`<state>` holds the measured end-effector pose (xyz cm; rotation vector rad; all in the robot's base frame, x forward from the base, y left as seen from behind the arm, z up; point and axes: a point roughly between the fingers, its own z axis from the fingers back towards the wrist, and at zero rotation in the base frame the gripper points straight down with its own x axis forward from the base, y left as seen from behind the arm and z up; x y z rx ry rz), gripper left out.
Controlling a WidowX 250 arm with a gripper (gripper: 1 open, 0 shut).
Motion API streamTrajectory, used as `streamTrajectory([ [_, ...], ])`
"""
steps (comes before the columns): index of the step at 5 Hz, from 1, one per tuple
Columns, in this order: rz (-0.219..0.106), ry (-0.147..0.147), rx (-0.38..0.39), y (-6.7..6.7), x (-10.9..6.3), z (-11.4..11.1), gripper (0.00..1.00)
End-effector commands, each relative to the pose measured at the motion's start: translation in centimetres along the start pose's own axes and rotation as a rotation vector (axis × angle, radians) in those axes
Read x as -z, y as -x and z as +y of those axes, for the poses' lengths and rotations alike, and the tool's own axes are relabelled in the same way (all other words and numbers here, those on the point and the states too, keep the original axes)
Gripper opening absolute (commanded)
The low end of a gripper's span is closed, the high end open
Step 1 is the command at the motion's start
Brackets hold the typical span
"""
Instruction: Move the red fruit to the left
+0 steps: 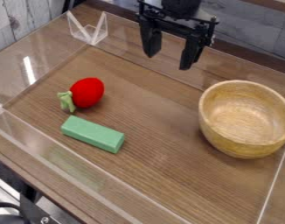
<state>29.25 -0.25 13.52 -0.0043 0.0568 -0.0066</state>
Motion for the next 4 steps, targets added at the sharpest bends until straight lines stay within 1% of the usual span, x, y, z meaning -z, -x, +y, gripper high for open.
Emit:
streamTrajectory([
  [1,0.024,-0.003,0.043,0.1,1.2,1.3,1.0],
  [2,0.024,-0.003,0.03,0.9,1.4,4.1,1.0],
  [3,0.004,-0.018,0.09,2.9,1.2,7.5,1.0],
  [4,-0.028,-0.035,0.143,4.8,1.0,10.7,1.0],
])
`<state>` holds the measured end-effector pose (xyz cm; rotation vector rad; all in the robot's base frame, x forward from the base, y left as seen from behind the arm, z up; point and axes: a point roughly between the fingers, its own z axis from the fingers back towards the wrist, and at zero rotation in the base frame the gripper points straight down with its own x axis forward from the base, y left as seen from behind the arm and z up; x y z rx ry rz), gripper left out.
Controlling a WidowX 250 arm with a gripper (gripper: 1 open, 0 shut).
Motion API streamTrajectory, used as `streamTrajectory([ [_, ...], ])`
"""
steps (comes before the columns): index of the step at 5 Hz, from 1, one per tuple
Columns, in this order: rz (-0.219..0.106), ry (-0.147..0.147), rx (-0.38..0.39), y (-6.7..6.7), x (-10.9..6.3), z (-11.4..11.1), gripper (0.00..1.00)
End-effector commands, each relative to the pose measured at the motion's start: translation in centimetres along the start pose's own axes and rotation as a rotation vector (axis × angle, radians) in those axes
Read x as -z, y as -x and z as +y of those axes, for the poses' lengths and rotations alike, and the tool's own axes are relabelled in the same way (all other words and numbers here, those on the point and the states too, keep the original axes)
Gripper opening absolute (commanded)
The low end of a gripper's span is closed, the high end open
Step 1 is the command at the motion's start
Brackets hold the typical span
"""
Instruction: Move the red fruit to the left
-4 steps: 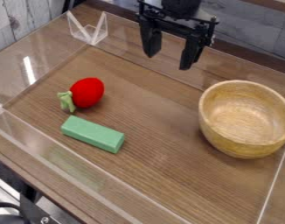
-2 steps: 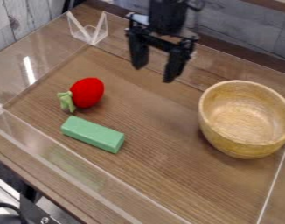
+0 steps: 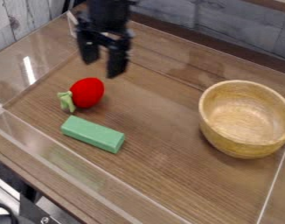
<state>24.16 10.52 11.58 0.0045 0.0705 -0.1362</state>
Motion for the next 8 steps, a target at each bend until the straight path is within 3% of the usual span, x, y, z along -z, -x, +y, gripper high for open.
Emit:
streamTrajectory([
  [1,-0.068,-0.032,-0.065,1.0,-0.7,1.8,1.0],
  [2,-0.085,-0.031,-0.146,1.2,0.3,2.2,1.0],
  [4,-0.109,-0.022,-0.038,0.6,3.4,3.1,1.0],
  [5,-0.113,-0.012,-0.016,-0.4,4.1,2.3,1.0],
  [6,-0.114,-0.006,0.0,-1.4,4.5,1.4,1.0],
  [8,-0.115,0.013,-0.035,-1.3,6.0,1.5,1.0],
])
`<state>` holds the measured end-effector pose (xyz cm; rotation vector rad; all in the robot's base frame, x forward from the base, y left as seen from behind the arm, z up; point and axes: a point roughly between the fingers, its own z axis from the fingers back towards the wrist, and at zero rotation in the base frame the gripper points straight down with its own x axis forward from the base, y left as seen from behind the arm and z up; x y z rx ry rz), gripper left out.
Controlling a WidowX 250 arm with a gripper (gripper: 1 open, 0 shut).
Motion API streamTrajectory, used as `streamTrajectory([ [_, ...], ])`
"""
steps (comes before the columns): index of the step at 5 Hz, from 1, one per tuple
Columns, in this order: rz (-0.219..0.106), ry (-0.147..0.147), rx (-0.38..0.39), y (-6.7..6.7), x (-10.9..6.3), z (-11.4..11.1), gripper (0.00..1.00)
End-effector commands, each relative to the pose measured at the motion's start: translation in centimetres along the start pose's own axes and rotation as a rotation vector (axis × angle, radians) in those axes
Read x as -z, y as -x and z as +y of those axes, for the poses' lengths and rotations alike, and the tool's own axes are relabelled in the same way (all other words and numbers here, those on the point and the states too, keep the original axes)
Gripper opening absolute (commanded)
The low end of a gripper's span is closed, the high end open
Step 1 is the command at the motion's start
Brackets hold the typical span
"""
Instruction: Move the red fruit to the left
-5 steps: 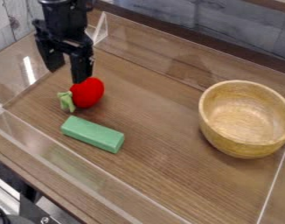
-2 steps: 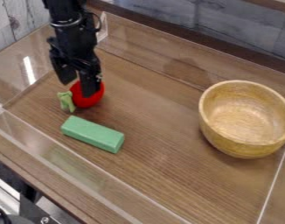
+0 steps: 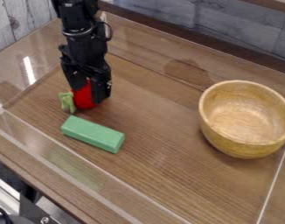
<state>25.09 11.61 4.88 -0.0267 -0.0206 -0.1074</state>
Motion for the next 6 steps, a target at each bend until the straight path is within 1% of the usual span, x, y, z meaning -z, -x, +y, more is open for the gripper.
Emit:
streamTrajectory([
  [1,-0.024,-0.007,-0.009,-0.4,-0.2,1.8,1.0],
  [2,-0.029,0.006,-0.019,-0.8,0.0,3.1,1.0],
  [3,-0.03,0.026,-0.12,-0.9,-0.5,2.9,1.0],
  [4,-0.027,0.036,-0.205,-1.1,-1.0,2.4,1.0],
  [6,-0.021,0.035,-0.162,-1.0,-1.5,2.9,1.0],
])
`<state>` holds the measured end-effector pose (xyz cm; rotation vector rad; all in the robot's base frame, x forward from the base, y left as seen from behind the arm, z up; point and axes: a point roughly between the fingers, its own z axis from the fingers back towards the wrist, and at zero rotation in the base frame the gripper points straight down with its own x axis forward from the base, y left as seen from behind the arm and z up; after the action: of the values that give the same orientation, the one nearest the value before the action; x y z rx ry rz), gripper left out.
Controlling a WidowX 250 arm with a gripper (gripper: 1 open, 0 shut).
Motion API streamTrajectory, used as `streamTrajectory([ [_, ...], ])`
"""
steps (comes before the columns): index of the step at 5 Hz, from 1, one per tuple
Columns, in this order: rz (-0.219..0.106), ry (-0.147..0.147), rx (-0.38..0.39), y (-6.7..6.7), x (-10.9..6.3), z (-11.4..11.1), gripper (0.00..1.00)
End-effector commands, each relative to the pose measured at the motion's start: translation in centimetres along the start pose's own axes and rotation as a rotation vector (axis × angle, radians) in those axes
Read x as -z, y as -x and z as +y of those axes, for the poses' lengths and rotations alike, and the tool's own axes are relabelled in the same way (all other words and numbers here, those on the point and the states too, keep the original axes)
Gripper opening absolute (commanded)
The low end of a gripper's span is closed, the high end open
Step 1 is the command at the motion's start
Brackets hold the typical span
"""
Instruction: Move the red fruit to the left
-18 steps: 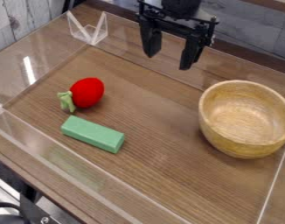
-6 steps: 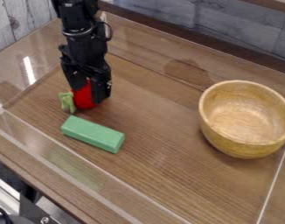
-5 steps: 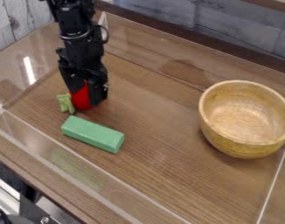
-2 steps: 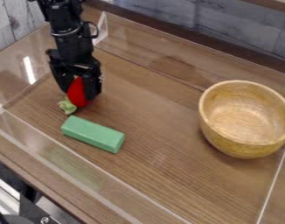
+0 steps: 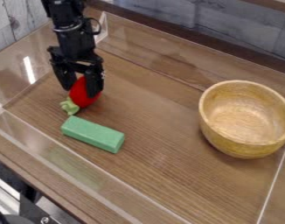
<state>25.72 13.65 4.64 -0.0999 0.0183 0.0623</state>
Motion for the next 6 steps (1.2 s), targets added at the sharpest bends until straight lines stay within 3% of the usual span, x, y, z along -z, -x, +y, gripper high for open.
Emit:
streamTrajectory([
  [1,-0.058,-0.034,-0.034,-0.9,-1.2,0.2,1.0],
  [2,-0.058,-0.037,-0.079,-1.1,-0.5,-0.2,1.0],
  [5,-0.079,-0.021,-0.163,-1.4,-0.9,-2.6,1.0],
  [6,-0.082,-0.014,-0.132,-2.1,-1.7,-3.5,1.0],
])
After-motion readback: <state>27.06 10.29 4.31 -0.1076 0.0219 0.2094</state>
